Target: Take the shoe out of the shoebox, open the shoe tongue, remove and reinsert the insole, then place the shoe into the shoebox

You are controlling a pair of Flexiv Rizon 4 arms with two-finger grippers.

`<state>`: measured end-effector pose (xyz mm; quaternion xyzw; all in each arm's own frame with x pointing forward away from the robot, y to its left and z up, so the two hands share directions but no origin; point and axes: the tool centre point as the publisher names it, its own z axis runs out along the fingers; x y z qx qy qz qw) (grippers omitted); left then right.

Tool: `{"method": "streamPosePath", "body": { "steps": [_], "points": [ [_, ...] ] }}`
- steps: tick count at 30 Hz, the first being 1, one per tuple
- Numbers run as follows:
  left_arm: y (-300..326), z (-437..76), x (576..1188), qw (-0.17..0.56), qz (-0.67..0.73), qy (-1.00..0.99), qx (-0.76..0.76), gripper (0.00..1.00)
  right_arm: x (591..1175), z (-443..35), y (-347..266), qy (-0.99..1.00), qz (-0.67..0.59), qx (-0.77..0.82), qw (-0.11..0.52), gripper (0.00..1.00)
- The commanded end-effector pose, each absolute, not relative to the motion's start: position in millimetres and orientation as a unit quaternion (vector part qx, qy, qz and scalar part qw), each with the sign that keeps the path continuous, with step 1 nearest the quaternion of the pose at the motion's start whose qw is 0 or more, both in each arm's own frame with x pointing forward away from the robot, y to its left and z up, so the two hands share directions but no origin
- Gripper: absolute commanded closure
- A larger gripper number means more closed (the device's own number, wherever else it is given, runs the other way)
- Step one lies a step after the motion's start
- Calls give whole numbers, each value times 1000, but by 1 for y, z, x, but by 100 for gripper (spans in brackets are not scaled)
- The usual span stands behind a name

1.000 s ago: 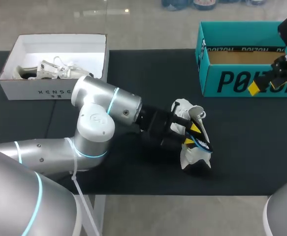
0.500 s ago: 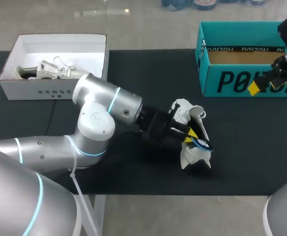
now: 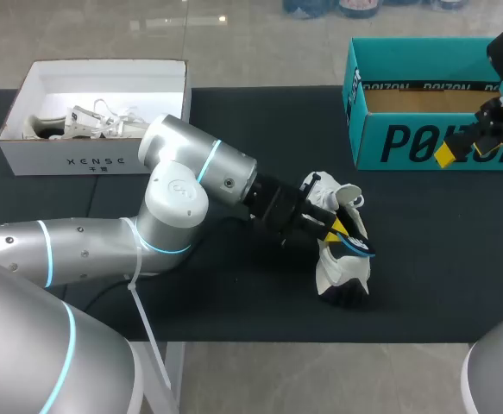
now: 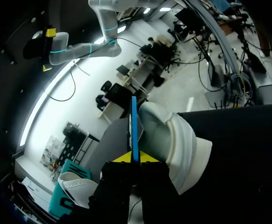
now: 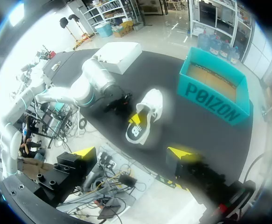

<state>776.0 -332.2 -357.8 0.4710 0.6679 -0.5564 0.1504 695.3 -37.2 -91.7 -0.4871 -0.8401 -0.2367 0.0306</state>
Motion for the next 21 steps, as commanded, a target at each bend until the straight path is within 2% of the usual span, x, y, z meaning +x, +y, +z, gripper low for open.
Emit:
{"method": "streamPosePath", "body": {
  "steps": [1,2,4,6,7,8,9,13,18,21],
  "points": [
    [-339,-364,772,152,-561,667,466,33,698,-91,-36,-840,-234,-488,33,0],
    [-336,-362,770,153,-561,668,465,25,698,-91,-36,-840,-234,-488,33,0],
    [-331,-356,769,157,-561,669,461,26,698,-91,-36,-840,-234,-488,33,0],
    [-326,-352,768,163,-560,670,458,29,698,-91,-36,-840,-234,-488,33,0],
    [-323,-349,768,167,-560,671,457,35,698,-91,-36,-840,-234,-488,33,0],
    [-321,-347,768,170,-559,671,457,46,698,-91,-36,-840,-234,-488,33,0],
    [-319,-345,769,172,-558,671,456,50,698,-91,-36,-840,-234,-488,33,0],
    [-315,-337,768,180,-557,671,455,58,698,-91,-36,-840,-234,-488,33,0],
    [-320,-333,758,176,-562,665,459,57,698,-91,-36,-840,-234,-488,33,0],
    [-324,-335,752,170,-566,663,459,60,698,-91,-36,-840,-234,-488,33,0]
  ]
}}
